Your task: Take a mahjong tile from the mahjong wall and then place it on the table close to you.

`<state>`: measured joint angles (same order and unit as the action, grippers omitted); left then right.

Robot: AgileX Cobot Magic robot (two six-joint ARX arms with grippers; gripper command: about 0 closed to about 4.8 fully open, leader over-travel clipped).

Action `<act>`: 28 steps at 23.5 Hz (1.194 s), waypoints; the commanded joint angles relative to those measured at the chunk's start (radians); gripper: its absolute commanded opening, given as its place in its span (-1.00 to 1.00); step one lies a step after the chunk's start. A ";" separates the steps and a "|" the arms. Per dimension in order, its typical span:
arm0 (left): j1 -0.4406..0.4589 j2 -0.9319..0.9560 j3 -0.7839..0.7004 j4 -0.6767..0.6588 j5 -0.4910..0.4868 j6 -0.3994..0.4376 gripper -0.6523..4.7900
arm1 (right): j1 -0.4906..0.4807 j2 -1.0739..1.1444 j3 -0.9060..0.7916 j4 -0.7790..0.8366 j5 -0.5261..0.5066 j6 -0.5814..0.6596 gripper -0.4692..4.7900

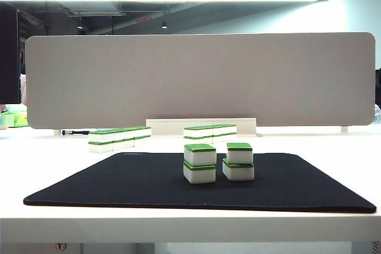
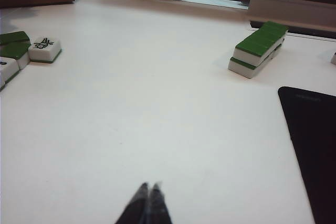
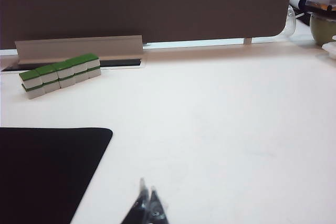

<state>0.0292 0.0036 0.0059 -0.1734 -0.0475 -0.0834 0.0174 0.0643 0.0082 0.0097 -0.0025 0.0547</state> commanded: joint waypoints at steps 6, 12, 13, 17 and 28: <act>-0.001 0.001 0.001 -0.012 0.007 -0.003 -0.78 | 0.001 -0.049 -0.003 -0.127 0.004 -0.003 -0.82; -0.001 0.001 0.001 -0.012 0.007 -0.003 -0.78 | 0.002 -0.067 -0.003 -0.194 0.003 -0.003 -0.82; -0.001 0.001 0.001 -0.012 0.007 -0.003 -0.78 | 0.002 -0.067 -0.003 -0.194 0.003 -0.003 -0.82; -0.001 0.001 0.001 -0.012 0.007 -0.003 -0.78 | 0.002 -0.067 -0.003 -0.193 0.003 -0.002 -0.82; -0.001 0.001 0.001 -0.012 0.007 -0.003 -0.78 | 0.003 -0.067 -0.003 -0.193 0.003 -0.003 -0.82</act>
<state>0.0292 0.0044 0.0063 -0.1738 -0.0475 -0.0834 0.0208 0.0055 0.0082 -0.1898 -0.0006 0.0547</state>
